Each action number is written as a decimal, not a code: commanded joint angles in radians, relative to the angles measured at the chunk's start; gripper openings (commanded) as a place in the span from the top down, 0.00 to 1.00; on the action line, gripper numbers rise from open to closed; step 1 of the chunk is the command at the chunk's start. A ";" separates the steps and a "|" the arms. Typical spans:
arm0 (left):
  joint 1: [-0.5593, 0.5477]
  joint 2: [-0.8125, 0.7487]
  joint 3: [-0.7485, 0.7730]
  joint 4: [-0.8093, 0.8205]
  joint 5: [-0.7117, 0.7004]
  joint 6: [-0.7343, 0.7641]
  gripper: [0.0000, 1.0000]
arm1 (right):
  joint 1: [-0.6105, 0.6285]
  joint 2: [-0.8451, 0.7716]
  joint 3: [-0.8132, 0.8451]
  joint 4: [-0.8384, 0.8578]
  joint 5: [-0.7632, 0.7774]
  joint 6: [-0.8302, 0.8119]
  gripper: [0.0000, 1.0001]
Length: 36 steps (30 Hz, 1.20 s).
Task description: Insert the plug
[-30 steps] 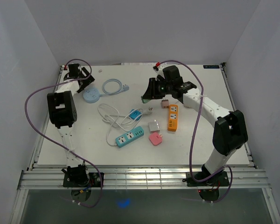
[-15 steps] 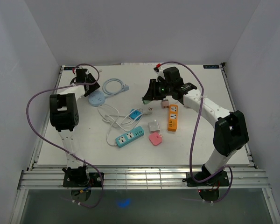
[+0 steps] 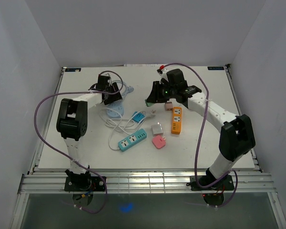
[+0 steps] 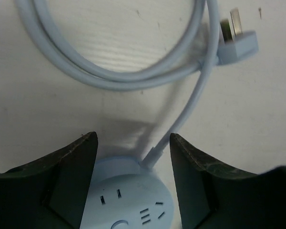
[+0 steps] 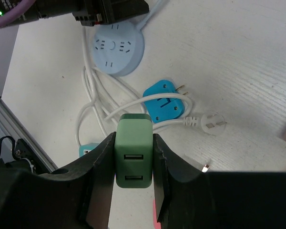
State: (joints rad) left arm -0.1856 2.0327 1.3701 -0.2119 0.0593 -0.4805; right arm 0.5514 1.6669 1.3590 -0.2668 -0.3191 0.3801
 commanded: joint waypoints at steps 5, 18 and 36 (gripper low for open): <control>-0.066 -0.150 -0.155 -0.017 0.091 -0.098 0.25 | 0.027 0.005 0.005 0.040 0.052 -0.017 0.92; 0.005 -0.410 -0.192 -0.080 -0.004 -0.104 0.06 | 0.104 0.114 0.060 0.123 0.083 -0.072 0.92; 0.093 -0.622 -0.583 0.100 0.008 -0.220 0.04 | 0.165 0.431 0.468 -0.107 0.092 -0.196 0.92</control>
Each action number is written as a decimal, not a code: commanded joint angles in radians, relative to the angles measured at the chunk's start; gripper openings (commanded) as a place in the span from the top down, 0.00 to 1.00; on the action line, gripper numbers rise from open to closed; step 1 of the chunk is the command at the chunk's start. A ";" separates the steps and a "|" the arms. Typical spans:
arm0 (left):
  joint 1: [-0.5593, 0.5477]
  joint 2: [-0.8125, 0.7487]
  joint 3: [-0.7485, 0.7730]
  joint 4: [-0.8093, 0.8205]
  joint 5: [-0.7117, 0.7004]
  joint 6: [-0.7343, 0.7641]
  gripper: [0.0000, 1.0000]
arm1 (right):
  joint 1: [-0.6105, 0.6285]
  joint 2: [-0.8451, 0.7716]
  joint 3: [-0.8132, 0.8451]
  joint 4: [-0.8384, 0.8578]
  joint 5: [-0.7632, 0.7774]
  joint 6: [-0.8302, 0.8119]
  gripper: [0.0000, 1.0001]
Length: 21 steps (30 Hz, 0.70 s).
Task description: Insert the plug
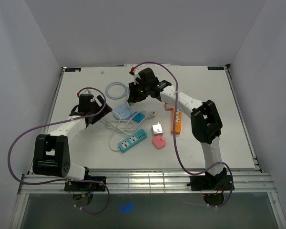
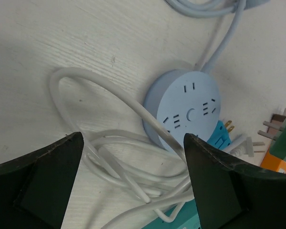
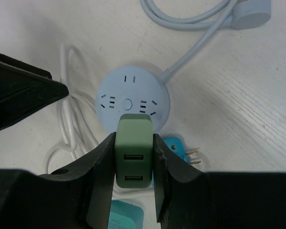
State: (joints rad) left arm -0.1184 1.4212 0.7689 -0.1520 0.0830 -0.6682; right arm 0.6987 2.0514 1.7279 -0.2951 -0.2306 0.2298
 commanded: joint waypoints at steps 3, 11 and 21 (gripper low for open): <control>0.036 -0.008 0.032 -0.001 -0.068 -0.063 0.02 | 0.035 0.113 0.203 -0.157 0.024 -0.060 0.92; 0.046 0.002 0.024 0.034 -0.109 -0.122 0.02 | 0.050 0.216 0.323 -0.236 0.062 -0.055 0.92; 0.052 0.078 0.018 0.089 -0.132 -0.154 0.02 | 0.061 0.265 0.358 -0.240 0.065 -0.064 0.92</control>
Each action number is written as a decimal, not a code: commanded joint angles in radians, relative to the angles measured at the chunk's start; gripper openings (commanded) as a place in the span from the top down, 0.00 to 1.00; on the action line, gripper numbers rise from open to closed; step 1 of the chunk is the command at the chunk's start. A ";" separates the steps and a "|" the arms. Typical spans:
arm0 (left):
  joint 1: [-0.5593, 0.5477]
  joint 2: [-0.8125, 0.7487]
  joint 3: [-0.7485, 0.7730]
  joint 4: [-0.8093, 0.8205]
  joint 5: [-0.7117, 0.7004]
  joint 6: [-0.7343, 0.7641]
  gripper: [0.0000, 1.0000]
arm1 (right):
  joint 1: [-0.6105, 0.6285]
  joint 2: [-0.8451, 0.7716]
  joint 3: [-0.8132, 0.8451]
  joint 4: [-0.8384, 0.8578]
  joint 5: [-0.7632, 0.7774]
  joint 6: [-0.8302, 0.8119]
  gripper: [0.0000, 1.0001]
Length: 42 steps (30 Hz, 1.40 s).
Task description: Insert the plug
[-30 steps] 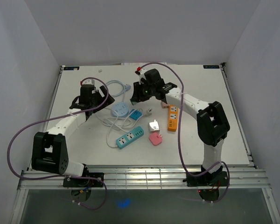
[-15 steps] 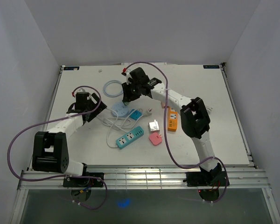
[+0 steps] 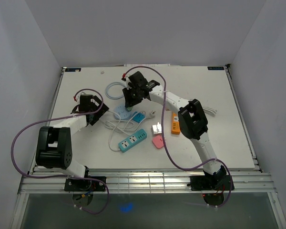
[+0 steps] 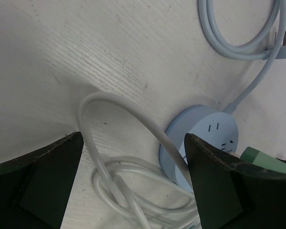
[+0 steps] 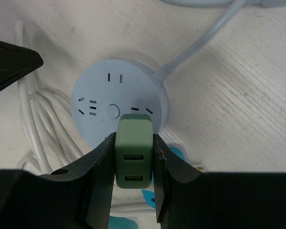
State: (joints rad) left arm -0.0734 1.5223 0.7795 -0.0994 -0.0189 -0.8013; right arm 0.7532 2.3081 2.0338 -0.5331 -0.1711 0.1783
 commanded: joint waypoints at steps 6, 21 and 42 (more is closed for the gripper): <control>0.011 -0.034 -0.020 0.070 -0.053 -0.021 0.06 | 0.008 0.017 0.062 0.002 -0.002 -0.017 0.92; 0.017 0.044 0.007 0.092 -0.016 0.004 0.14 | 0.008 0.070 0.097 -0.002 -0.015 -0.010 0.92; -0.020 0.122 0.018 0.193 0.096 0.042 0.21 | 0.023 0.065 0.135 -0.254 0.286 -0.074 0.92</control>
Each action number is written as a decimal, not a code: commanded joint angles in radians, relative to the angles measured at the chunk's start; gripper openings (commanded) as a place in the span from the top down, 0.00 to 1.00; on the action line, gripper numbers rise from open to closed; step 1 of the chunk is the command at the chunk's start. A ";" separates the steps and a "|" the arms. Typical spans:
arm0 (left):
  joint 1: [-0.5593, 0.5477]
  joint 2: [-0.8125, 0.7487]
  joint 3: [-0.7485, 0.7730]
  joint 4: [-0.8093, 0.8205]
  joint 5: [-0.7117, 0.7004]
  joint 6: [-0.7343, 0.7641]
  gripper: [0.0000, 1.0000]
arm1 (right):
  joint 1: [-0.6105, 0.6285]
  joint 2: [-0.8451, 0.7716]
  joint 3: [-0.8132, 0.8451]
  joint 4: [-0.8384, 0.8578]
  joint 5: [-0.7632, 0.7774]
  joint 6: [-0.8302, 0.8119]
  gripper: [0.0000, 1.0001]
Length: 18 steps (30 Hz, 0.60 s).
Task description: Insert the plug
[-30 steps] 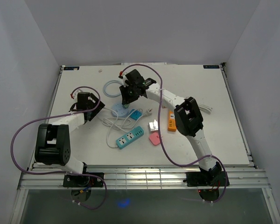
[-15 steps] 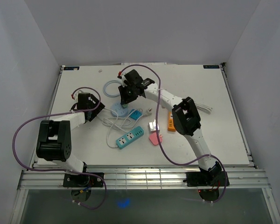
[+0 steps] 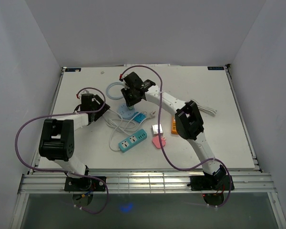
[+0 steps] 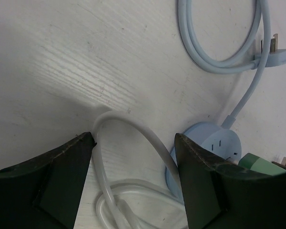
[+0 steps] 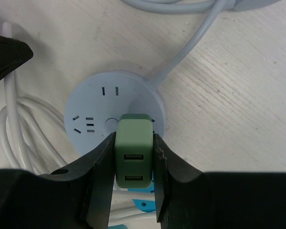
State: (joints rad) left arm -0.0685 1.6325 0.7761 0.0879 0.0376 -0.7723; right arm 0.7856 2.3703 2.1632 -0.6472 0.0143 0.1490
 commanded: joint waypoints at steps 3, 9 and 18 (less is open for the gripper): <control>-0.043 0.013 0.025 0.006 0.027 0.007 0.21 | -0.009 0.000 0.003 -0.173 0.121 -0.063 0.92; -0.059 0.013 0.029 0.006 0.022 0.015 0.21 | -0.008 -0.023 -0.060 -0.141 0.127 -0.109 0.92; -0.059 0.020 0.034 0.000 0.028 0.033 0.21 | -0.008 0.059 0.023 -0.192 0.079 -0.200 0.92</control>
State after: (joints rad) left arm -0.1192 1.6463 0.7860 0.1059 0.0402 -0.7563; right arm 0.7860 2.3676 2.1815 -0.7197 0.0776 0.0154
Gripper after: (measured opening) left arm 0.793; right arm 0.373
